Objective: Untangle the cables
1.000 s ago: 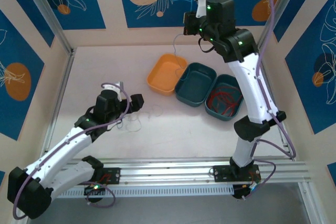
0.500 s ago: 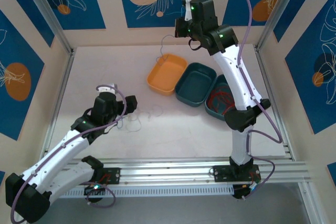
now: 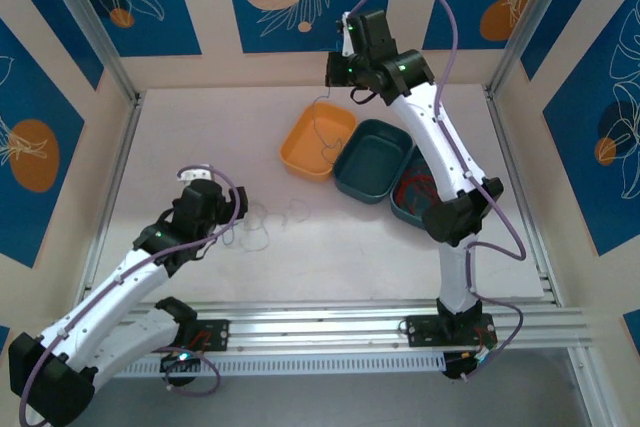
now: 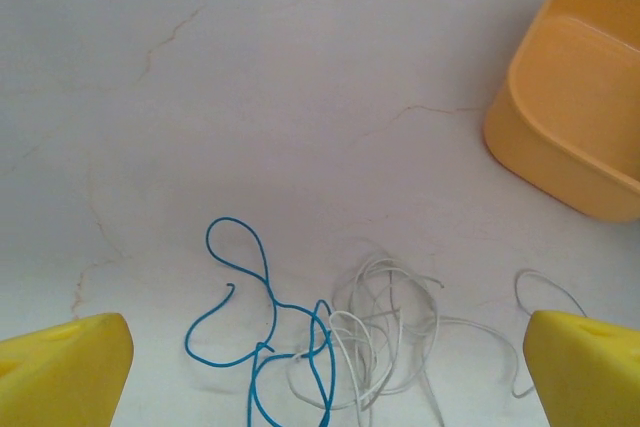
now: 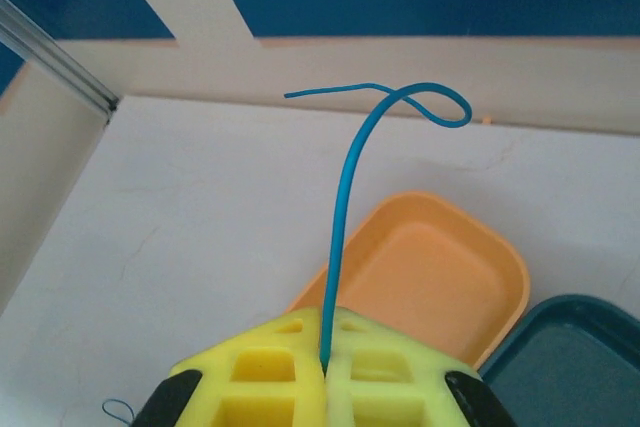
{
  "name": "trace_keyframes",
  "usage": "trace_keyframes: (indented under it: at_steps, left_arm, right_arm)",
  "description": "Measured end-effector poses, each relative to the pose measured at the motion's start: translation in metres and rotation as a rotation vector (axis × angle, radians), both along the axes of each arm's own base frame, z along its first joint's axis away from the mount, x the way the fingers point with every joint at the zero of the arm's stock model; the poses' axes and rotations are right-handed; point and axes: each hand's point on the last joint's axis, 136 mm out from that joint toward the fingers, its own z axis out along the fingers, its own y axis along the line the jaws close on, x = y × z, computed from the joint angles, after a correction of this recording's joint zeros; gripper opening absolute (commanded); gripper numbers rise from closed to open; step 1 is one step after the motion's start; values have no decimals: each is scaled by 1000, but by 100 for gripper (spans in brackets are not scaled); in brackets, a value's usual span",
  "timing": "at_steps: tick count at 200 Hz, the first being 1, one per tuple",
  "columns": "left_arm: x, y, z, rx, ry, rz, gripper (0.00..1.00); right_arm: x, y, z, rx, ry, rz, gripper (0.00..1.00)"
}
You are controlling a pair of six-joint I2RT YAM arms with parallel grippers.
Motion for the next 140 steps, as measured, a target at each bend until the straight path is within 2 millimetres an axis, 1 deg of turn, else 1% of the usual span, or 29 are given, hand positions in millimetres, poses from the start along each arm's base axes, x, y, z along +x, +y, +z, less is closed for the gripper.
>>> trace_keyframes:
  at_steps: [20, 34, 64, 77, 88, 96, 108, 140]
  left_arm:
    - [-1, 2, -1, 9, 6, 6, 100]
    - [-1, 2, -2, 11, 8, 7, 100]
    - [-2, 2, -2, 7, 7, 8, 100]
    - [-1, 2, -2, 7, 7, 8, 100]
    - [-2, 2, -2, 7, 8, 8, 100]
    - [-2, 2, -2, 8, 9, 8, 100]
    - [-1, 2, -3, 9, 11, 8, 100]
    - [0, 1, -8, 19, 28, 7, 100]
  right_arm:
    - [12, 1, -28, -4, 59, -16, 0]
    - [22, 0, -51, -10, 110, -36, 0]
    - [44, -11, -111, -35, 240, -93, 0]
    - [49, -16, -135, -56, 290, -109, 0]
    - [51, -21, -151, -72, 322, -119, 0]
    - [52, -23, -159, -79, 339, -123, 0]
    - [52, -23, -165, -84, 352, -122, 0]
    - [49, -12, -178, -79, 383, -85, 0]
